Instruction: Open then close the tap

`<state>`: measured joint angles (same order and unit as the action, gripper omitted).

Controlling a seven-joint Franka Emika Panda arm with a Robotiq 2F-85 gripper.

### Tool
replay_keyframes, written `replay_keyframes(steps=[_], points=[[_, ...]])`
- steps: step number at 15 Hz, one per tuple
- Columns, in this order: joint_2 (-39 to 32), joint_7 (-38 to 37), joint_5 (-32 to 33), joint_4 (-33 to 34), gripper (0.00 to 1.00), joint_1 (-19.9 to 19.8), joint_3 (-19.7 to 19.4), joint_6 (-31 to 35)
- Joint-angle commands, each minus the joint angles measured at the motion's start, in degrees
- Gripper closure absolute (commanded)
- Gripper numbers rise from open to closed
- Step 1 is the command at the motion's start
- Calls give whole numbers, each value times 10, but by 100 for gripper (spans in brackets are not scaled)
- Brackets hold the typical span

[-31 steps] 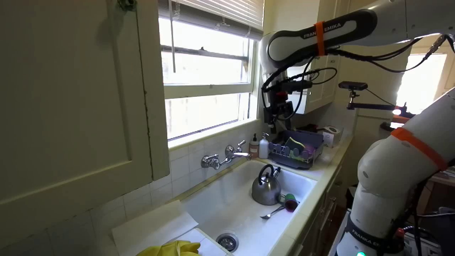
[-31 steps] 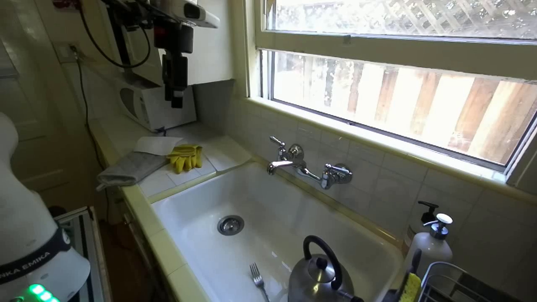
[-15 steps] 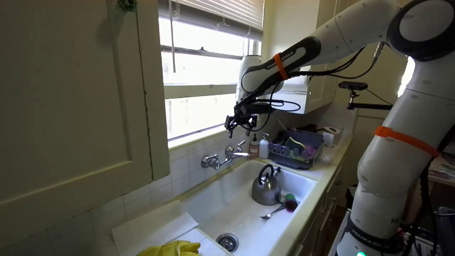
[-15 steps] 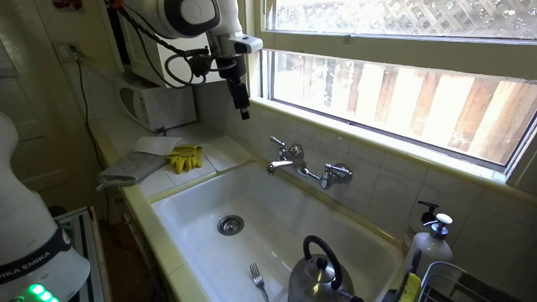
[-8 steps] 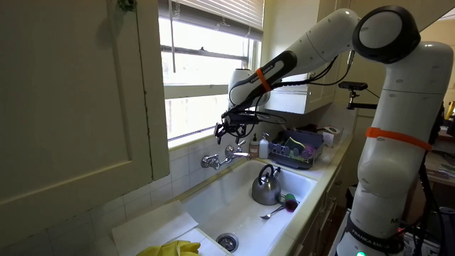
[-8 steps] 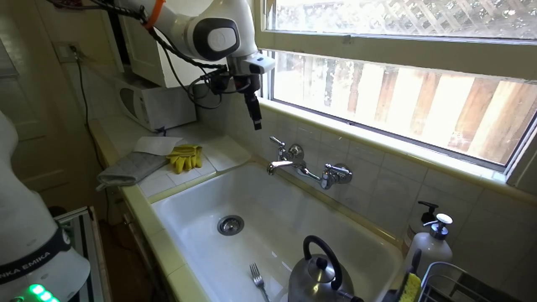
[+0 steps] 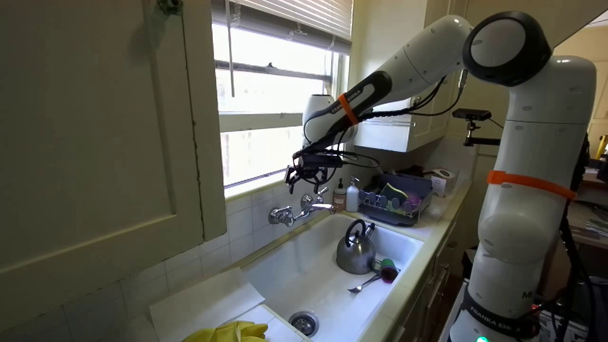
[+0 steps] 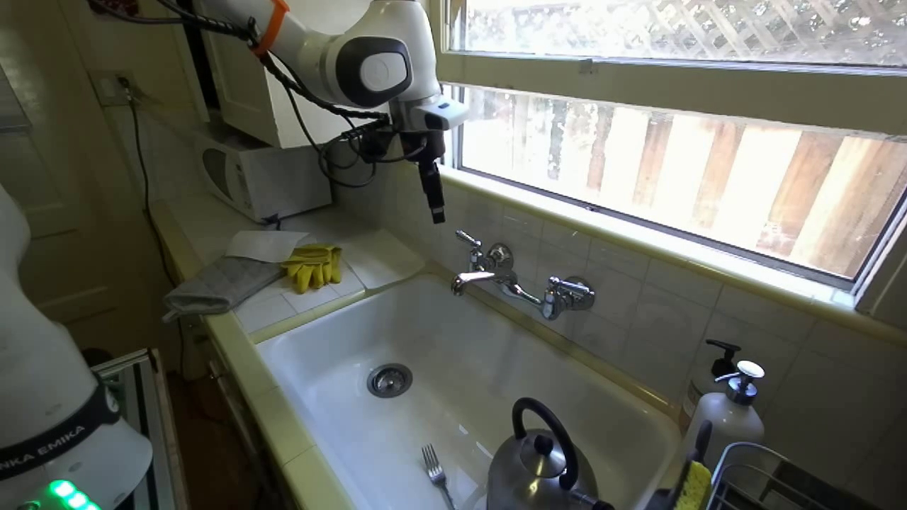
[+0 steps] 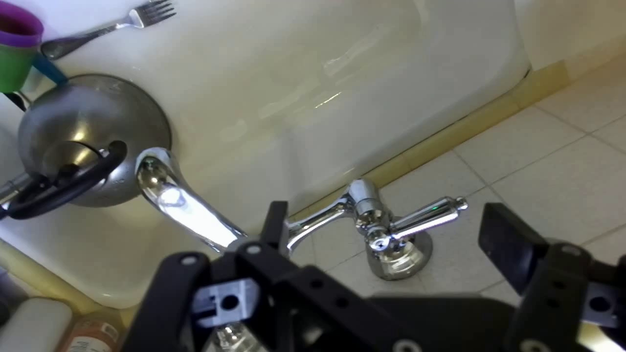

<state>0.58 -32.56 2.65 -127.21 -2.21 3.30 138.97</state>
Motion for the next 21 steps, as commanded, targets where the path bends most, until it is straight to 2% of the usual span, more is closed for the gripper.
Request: replay_keyframes(steps=[1,4,11,15,21], points=[[-56,-128,29,33,0,9,-14,-2],[-97,-194,1,57,0,18,-22,-2],[-177,-258,-92,123,0,37,-27,34],[-208,-288,-96,148,0,50,-38,67],[-241,-300,-94,184,0,58,-49,59]])
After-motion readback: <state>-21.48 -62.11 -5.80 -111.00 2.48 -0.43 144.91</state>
